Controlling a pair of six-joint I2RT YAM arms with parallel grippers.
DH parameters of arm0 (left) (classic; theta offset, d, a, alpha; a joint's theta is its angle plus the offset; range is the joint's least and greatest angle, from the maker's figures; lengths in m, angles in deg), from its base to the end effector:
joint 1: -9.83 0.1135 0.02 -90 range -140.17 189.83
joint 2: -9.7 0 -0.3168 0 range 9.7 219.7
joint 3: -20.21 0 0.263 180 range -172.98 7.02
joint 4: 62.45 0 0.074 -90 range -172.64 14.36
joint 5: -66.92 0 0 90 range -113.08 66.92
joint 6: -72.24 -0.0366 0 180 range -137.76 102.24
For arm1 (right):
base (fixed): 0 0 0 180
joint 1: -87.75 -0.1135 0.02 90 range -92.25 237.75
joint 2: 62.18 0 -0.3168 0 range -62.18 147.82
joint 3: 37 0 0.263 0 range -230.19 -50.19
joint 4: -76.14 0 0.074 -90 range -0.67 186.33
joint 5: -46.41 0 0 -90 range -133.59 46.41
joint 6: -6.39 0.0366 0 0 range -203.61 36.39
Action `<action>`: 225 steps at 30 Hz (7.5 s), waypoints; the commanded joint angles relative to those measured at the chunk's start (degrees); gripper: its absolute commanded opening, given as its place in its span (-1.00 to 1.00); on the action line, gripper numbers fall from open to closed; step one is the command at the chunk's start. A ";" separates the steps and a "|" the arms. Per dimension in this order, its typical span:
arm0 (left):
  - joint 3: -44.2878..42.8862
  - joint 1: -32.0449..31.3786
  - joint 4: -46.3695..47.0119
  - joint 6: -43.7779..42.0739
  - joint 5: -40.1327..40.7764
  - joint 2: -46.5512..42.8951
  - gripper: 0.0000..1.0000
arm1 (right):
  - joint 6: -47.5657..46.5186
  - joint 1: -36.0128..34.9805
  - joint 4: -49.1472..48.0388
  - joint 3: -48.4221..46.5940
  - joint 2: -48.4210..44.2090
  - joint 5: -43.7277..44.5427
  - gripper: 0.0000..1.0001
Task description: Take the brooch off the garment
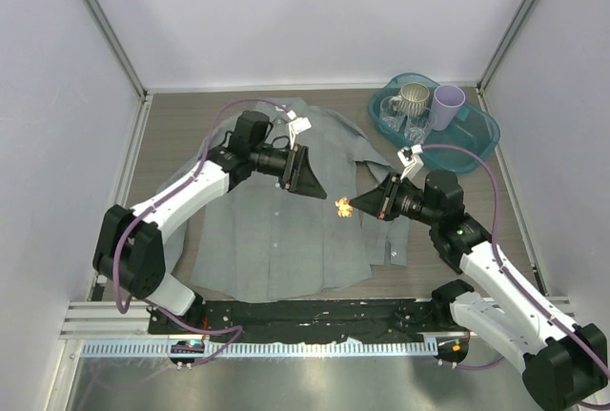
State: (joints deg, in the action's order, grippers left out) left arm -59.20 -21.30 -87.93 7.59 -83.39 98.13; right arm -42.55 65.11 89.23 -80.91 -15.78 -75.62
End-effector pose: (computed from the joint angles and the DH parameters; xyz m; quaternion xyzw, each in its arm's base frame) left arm 0.2806 -0.2066 0.3368 0.2722 0.7525 -0.5821 0.1443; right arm 0.1452 0.0816 0.3033 -0.0422 0.7823 0.4934 0.3778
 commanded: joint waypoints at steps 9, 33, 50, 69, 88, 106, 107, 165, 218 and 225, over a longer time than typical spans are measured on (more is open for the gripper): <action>-4.97 1.69 -8.35 -4.25 6.25 -1.85 0.18 | -4.58 -0.04 27.67 -13.47 -4.20 25.58 -0.98; -4.18 -1.38 -11.00 -1.96 25.25 -12.40 0.20 | 18.89 8.38 82.10 -34.14 8.62 74.39 -0.99; 5.65 -7.43 -5.72 -1.52 47.65 -13.45 0.24 | 3.94 36.26 83.59 -39.41 34.45 68.68 -0.99; -2.87 -15.45 -6.52 -9.70 46.69 1.31 0.22 | 2.63 33.54 81.67 -31.24 41.50 67.71 -0.99; -2.34 -13.43 -5.02 -9.17 42.74 3.25 0.21 | -3.09 31.42 74.80 -32.12 40.97 62.44 -0.99; -2.69 -13.51 -4.67 -9.17 42.39 2.81 0.21 | 0.25 27.91 76.39 -33.09 47.30 62.79 -0.99; -2.52 -13.43 -4.76 -9.17 42.38 2.81 0.21 | 0.42 27.56 76.56 -33.26 47.82 62.88 -0.99; -0.76 -12.11 -4.23 -9.00 41.94 2.02 0.21 | 3.50 24.83 76.30 -31.24 54.68 65.26 -0.89; 0.12 -11.58 -3.88 -8.73 41.42 1.49 0.21 | 3.86 23.78 77.71 -30.89 56.17 67.02 -0.99; 0.12 -11.58 -3.61 -8.64 41.42 1.67 0.21 | 3.33 23.51 76.74 -30.72 57.05 66.40 -0.92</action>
State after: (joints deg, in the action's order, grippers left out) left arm -59.16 -33.15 -94.25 -1.40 -41.14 101.71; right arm -39.75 89.00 165.03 -111.77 40.98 -9.44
